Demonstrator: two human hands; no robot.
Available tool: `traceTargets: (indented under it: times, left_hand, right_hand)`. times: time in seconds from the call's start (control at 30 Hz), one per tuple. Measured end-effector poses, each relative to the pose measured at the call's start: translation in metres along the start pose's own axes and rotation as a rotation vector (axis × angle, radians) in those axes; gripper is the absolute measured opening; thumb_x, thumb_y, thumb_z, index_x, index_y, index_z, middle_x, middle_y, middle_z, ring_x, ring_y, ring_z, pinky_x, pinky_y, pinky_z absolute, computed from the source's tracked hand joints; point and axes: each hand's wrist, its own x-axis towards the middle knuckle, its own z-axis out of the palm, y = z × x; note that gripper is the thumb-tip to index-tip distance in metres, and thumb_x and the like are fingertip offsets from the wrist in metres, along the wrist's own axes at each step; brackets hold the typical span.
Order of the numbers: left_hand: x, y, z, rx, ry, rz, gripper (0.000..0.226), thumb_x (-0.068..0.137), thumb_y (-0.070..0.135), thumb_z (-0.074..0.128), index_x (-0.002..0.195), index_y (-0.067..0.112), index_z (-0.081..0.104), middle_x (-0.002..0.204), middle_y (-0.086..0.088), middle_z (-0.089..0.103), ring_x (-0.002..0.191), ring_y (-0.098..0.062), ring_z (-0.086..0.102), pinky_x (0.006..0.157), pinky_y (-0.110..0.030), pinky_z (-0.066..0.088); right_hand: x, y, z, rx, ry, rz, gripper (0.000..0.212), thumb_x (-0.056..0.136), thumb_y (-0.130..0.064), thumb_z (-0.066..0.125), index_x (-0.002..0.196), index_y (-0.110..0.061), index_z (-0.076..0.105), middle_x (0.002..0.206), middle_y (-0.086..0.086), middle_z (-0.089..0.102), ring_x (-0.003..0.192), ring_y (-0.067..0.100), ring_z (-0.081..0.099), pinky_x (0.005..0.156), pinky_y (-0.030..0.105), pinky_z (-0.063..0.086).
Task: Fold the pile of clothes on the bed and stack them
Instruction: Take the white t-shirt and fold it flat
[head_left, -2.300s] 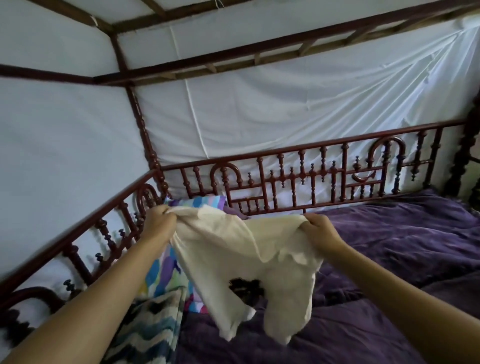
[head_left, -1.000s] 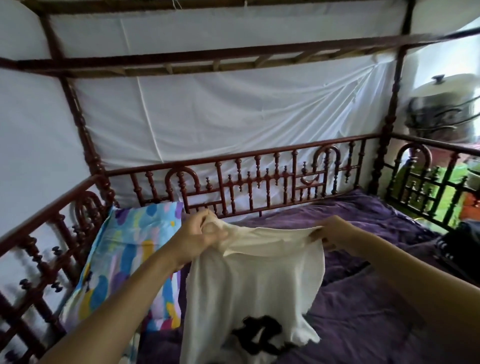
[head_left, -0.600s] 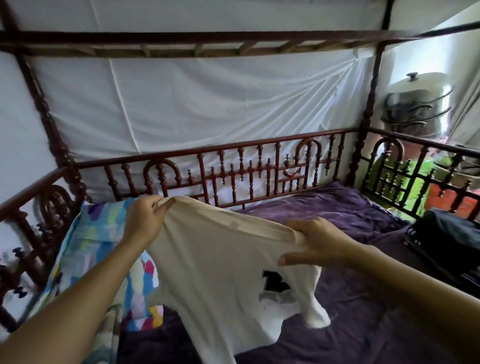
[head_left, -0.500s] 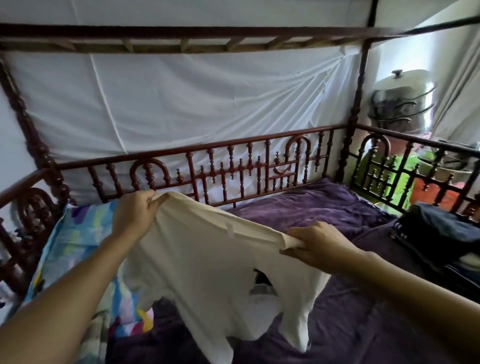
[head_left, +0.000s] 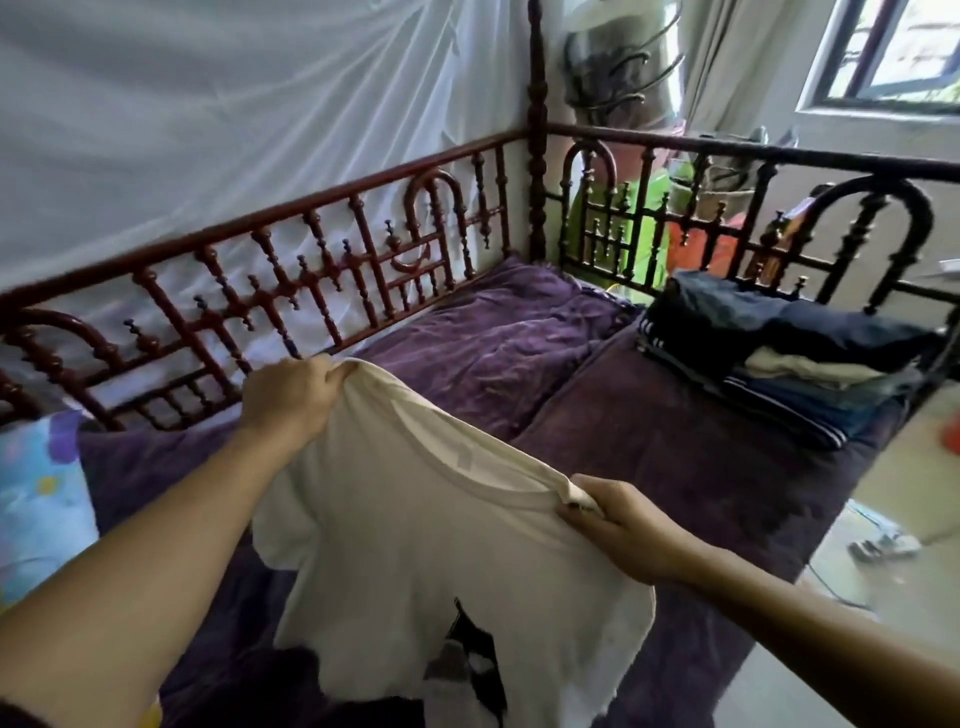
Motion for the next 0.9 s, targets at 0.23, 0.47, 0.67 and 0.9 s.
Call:
traceTargets:
  times: [0.23,0.47,0.67,0.9]
  left_hand:
    - [0.103,0.161,0.125,0.013,-0.204,0.119,0.061,0.092,0.065,0.028,0.081,0.017,0.062,0.088,-0.017,0.068,0.086,-0.038,0.063,0.071,-0.041,0.043]
    - [0.183,0.339,0.267,-0.056,-0.377,0.185,0.061,0.087,0.072,0.034,0.079,0.018,0.062,0.090,-0.018,0.068,0.086,-0.039,0.063,0.068,-0.038,0.040]
    - [0.212,0.452,0.355,-0.211,-0.525,0.131,0.043,0.088,0.059,0.049,0.097,0.019,0.061,0.102,-0.013,0.066,0.098,-0.036,0.061,0.078,-0.041,0.044]
    - [0.165,0.401,0.383,-0.369,-0.690,-0.074,0.033,0.091,0.031,0.057,0.120,0.015,0.054,0.114,-0.013,0.055,0.107,-0.034,0.053,0.088,-0.045,0.044]
  right_hand:
    - [0.022,0.185,-0.075,0.051,0.153,0.258,0.026,0.089,-0.049,0.057,0.082,-0.025,0.051,0.068,-0.008,0.056,0.059,0.002,0.047,0.057,0.034,0.044]
    - [0.046,0.373,-0.146,0.001,0.234,0.620,0.019,0.092,-0.041,0.057,0.082,-0.029,0.046,0.059,-0.003,0.057,0.055,0.010,0.051,0.057,0.038,0.045]
    - [0.069,0.500,-0.185,-0.114,0.238,0.884,0.022,0.094,-0.039,0.051,0.083,-0.020,0.047,0.078,0.007,0.063,0.079,0.031,0.058,0.069,0.043,0.047]
    - [0.089,0.547,-0.177,-0.377,0.050,1.073,0.025,0.092,-0.033,0.050,0.116,-0.023,0.051,0.117,0.013,0.058,0.107,0.037,0.052,0.079,0.041,0.041]
